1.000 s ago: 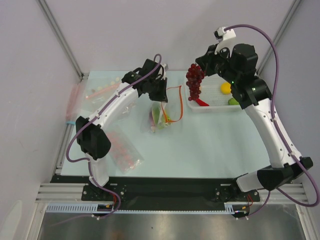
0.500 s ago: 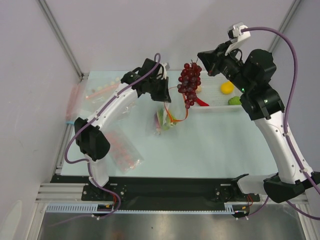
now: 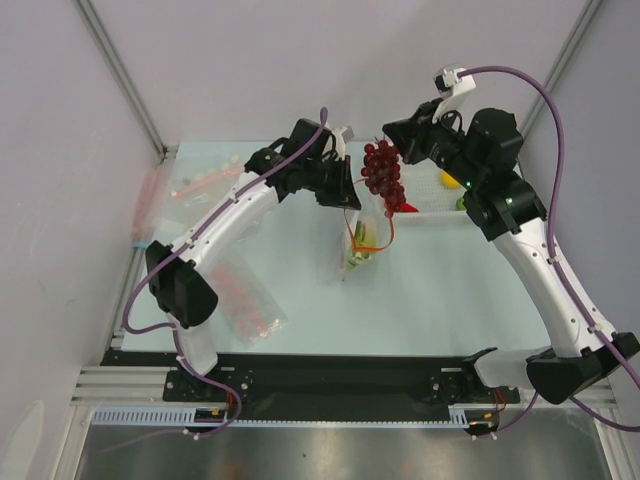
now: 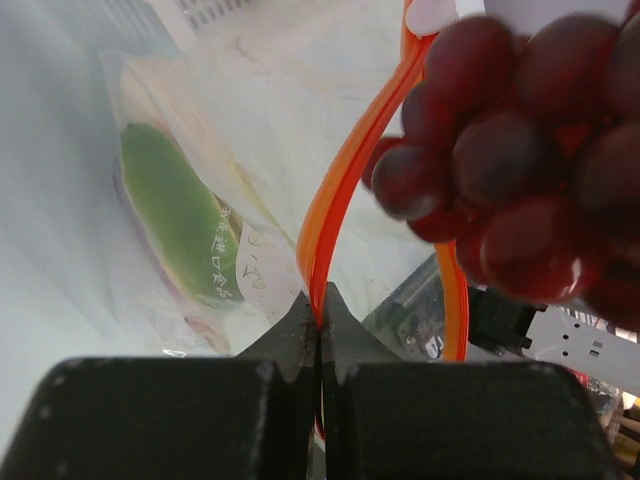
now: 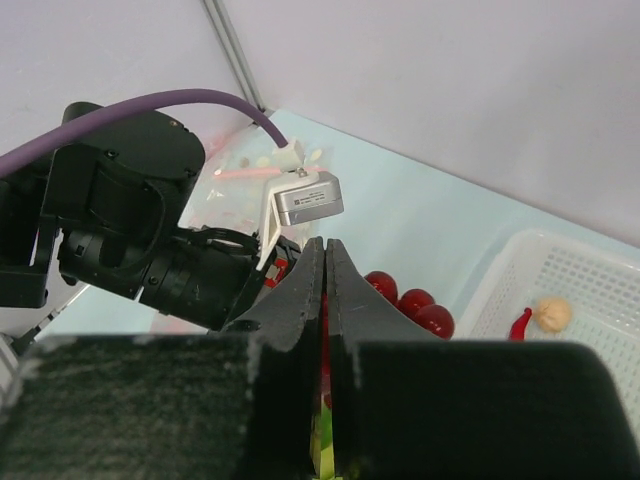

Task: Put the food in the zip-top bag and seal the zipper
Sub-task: Place the fake fruit in the zipper food storage bag.

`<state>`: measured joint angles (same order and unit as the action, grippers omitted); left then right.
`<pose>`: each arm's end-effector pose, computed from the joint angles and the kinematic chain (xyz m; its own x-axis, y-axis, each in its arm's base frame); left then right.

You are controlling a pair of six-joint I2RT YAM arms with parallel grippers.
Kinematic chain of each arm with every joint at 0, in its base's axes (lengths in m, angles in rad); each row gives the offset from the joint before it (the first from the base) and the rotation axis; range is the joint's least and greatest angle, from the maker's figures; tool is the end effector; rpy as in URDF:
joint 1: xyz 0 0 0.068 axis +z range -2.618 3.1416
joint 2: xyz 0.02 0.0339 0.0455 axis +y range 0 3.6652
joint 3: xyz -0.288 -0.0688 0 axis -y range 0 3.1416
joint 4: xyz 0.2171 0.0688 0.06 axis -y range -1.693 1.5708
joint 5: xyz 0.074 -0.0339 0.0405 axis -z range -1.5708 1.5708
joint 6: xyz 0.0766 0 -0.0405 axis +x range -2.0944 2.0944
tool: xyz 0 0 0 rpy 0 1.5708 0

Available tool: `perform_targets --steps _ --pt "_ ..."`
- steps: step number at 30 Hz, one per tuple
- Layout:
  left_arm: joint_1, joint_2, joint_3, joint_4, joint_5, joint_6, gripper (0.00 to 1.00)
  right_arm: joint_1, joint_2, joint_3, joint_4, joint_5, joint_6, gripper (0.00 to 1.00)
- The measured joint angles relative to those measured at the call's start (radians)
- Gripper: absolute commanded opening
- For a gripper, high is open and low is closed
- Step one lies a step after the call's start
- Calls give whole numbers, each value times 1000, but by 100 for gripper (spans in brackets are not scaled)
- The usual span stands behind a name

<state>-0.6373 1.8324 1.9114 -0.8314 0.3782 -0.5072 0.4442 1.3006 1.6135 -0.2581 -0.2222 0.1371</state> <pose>0.3144 -0.2680 0.3694 -0.8539 0.0706 -0.5156 0.4060 0.7102 -0.5752 0.2453 0.1354 0.5231 -0.0355 0.1308 -0.9908 -0.6188 0.7756 0.1245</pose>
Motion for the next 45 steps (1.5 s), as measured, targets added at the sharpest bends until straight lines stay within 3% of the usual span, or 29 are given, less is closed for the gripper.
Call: perform_targets --steps 28,45 --pt "-2 0 -23 4 -4 7 0 63 -15 55 99 -9 45 0" --pt "24 -20 -34 43 59 -45 0 86 -135 -354 235 32 144 0"
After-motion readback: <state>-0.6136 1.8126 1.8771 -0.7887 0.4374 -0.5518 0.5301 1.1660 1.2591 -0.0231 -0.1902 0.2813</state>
